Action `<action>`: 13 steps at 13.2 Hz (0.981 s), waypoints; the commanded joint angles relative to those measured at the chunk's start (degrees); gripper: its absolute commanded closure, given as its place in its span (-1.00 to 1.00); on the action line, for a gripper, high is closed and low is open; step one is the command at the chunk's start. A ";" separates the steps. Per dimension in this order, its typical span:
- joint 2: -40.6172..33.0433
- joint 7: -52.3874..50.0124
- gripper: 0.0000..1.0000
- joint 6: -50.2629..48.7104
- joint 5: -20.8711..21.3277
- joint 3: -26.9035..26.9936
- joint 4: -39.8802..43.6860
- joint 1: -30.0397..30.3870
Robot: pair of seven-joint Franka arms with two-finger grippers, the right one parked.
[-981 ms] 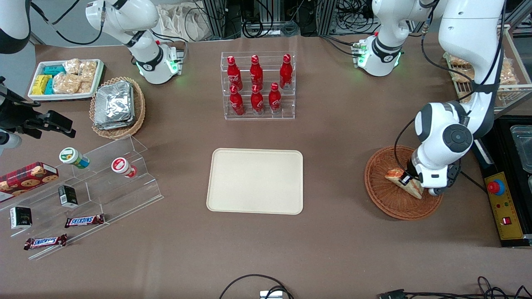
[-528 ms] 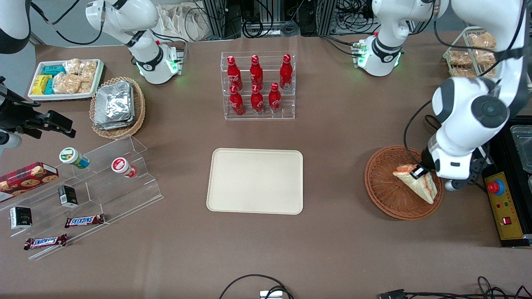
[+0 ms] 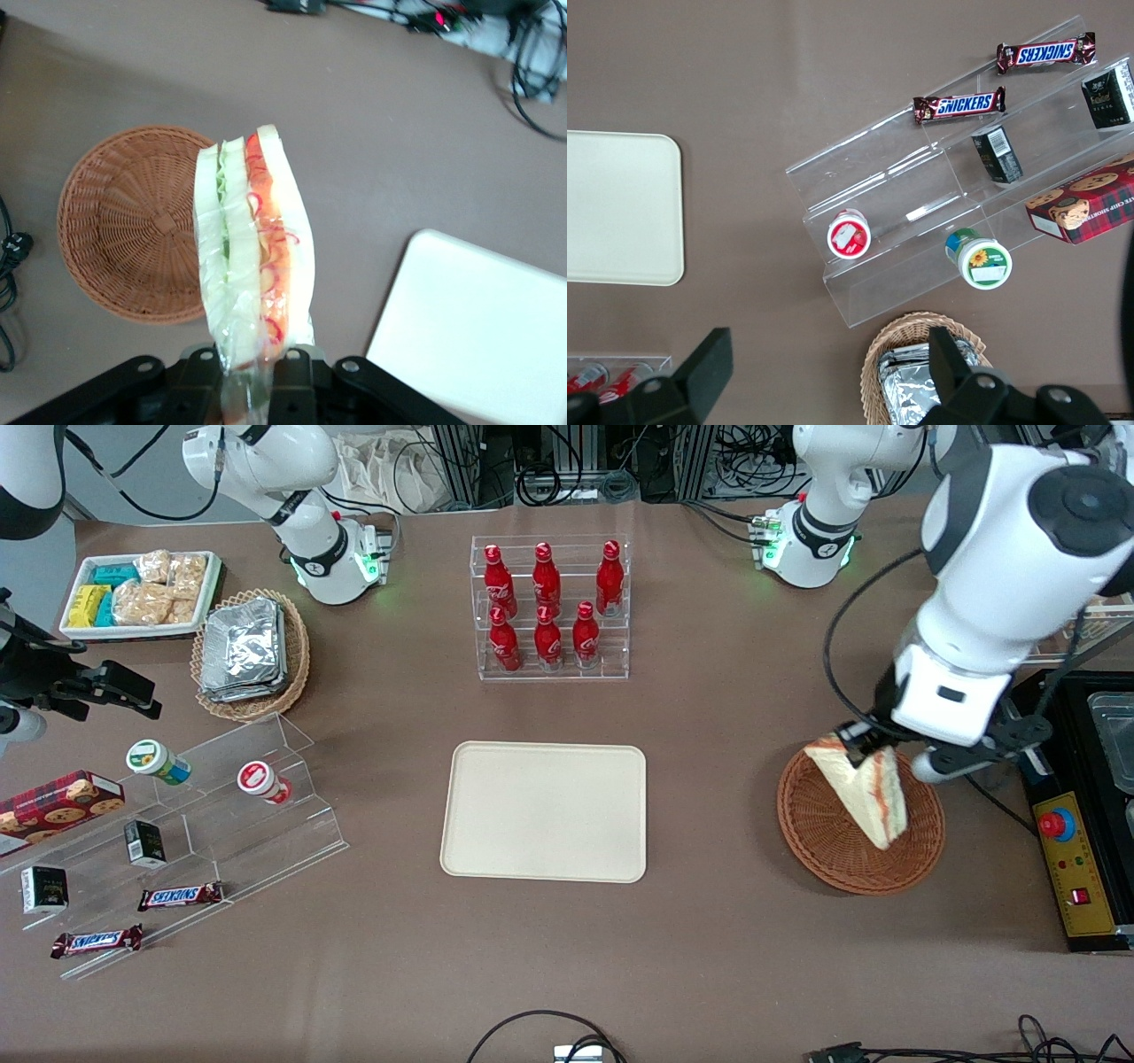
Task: Place sandwich from basket to tray
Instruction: 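Lift the sandwich and carry it with the left gripper over the tray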
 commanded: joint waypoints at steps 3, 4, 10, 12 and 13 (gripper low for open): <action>3.27 6.26 1.00 -3.00 -1.10 -7.33 3.98 0.16; 3.72 6.45 1.00 -3.09 -0.58 -9.88 3.55 -0.01; 14.95 4.61 1.00 4.61 5.57 -12.54 3.63 -8.09; 19.61 2.94 1.00 9.45 5.84 -12.54 3.81 -10.29; 21.89 2.93 1.00 12.26 6.01 -12.45 3.90 -10.39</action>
